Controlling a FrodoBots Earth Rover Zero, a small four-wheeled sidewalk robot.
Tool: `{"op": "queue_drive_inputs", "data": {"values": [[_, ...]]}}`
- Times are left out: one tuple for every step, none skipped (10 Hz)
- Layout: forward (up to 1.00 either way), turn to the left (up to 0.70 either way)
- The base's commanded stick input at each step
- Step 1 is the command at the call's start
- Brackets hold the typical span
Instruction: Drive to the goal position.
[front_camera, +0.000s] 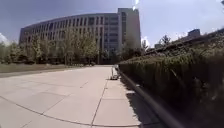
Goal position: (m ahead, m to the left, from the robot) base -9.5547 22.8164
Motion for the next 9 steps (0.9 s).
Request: {"op": "queue_drive_inputs", "data": {"values": [[0.00, 0.00], [0.00, 0.63], [0.00, 0.70], [0.00, 0.70], [0.00, 0.70], [0.00, 0.70], [0.00, 0.70], [0.00, 0.70], [0.00, 0.70]]}}
